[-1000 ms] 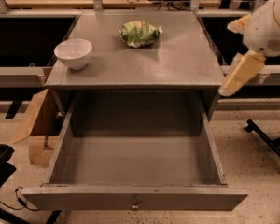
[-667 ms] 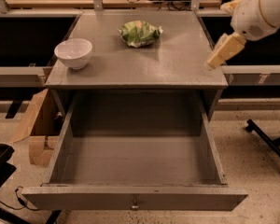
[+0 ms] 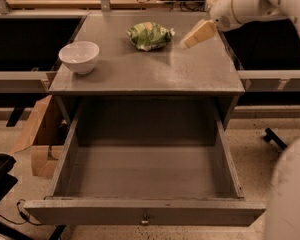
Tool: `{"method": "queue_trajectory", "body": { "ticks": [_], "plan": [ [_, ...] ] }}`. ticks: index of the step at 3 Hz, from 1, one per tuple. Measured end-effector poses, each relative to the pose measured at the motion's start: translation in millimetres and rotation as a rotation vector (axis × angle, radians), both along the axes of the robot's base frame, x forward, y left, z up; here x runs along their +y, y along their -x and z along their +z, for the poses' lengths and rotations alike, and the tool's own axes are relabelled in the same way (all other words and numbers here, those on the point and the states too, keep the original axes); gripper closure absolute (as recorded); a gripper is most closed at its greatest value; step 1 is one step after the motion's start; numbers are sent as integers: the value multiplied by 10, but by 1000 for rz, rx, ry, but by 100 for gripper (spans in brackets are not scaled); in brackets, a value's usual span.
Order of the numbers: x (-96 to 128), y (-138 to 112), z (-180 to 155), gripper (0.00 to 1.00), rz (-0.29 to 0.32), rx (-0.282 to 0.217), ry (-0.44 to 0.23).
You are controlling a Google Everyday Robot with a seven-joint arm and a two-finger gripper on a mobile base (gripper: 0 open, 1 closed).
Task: Pick green jalapeno chip bag from top drawer and place on counter
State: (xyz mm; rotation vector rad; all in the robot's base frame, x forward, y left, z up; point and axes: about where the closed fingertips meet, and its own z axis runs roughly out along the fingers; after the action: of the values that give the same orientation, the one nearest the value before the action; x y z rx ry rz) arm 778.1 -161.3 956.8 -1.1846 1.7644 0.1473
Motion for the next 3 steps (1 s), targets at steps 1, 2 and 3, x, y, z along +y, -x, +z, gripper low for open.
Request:
{"method": "queue_trajectory", "body": {
  "ticks": [1,2,3],
  "plan": [
    [49,-235,151,0,-7,-38,-45],
    [162,-317,86,0,-5,-41,-80],
    [489,-690,-268,0,7,-35,-137]
  ]
}}
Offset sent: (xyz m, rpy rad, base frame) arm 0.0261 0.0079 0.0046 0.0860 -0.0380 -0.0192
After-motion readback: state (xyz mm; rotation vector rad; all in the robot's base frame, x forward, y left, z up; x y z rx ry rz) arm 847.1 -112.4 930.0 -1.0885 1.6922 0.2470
